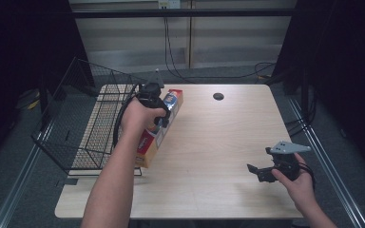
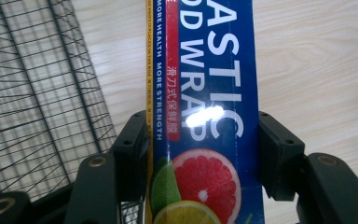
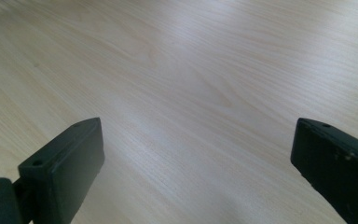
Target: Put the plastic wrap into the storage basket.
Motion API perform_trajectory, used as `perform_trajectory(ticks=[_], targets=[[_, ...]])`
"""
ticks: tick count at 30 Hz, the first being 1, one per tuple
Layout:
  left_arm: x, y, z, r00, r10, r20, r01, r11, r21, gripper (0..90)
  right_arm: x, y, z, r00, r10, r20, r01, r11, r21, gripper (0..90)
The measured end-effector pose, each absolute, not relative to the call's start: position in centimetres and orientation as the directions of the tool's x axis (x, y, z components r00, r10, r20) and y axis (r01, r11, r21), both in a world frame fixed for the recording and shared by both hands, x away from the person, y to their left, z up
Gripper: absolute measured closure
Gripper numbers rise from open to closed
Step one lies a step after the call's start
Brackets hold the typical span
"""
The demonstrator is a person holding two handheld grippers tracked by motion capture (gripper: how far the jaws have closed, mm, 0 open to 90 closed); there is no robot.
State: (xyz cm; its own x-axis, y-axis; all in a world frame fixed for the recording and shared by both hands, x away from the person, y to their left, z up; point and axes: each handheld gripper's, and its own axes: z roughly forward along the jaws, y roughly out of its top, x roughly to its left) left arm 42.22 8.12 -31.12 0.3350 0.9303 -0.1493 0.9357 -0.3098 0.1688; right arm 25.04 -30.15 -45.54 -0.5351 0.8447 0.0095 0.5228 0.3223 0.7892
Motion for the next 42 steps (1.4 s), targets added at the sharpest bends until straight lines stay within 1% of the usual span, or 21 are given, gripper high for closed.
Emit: perform_trajectory(ticks=[13, 15, 18, 19, 22, 26, 29, 42], targets=[[42.0, 9.6, -29.2, 0.301, 0.942, -0.152, 0.948, -0.277, 0.16, 44.6, 25.0, -30.1, -45.5, -0.535, 0.845, 0.009, 0.523, 0.322, 0.789, 2.6], [42.0, 9.8, -29.0, 0.309, 0.94, -0.148, 0.945, -0.286, 0.159, 44.7, 25.0, -30.2, -45.5, -0.532, 0.847, 0.006, 0.521, 0.322, 0.79, 2.6], [41.9, 10.3, -28.4, 0.3, 0.941, -0.159, 0.948, -0.277, 0.155, 44.7, 24.9, -30.2, -45.4, -0.532, 0.847, 0.008, 0.522, 0.32, 0.79, 2.6], [41.8, 10.6, -28.0, 0.302, 0.942, -0.147, 0.947, -0.279, 0.157, 44.7, 24.9, -30.3, -45.4, -0.53, 0.848, 0.014, 0.526, 0.316, 0.79, 2.6], [41.7, 11.2, -27.4, 0.286, 0.946, -0.154, 0.951, -0.26, 0.169, 44.7, 24.9, -30.3, -45.4, -0.532, 0.847, 0.014, 0.525, 0.317, 0.79, 2.6], [41.7, 12.0, -26.7, 0.29, 0.946, -0.145, 0.95, -0.267, 0.159, 44.8, 24.9, -30.2, -45.4, -0.535, 0.845, 0.007, 0.52, 0.323, 0.791, 2.6], [41.6, 12.2, -26.5, 0.271, 0.95, -0.155, 0.955, -0.245, 0.168, 44.8, 24.9, -30.2, -45.4, -0.537, 0.844, 0.006, 0.519, 0.324, 0.791, 2.6], [41.5, 14.3, -25.4, 0.241, 0.959, -0.15, 0.96, -0.214, 0.179, 44.8, 24.9, -30.2, -45.4, -0.535, 0.845, 0.006, 0.52, 0.323, 0.791, 2.6]])
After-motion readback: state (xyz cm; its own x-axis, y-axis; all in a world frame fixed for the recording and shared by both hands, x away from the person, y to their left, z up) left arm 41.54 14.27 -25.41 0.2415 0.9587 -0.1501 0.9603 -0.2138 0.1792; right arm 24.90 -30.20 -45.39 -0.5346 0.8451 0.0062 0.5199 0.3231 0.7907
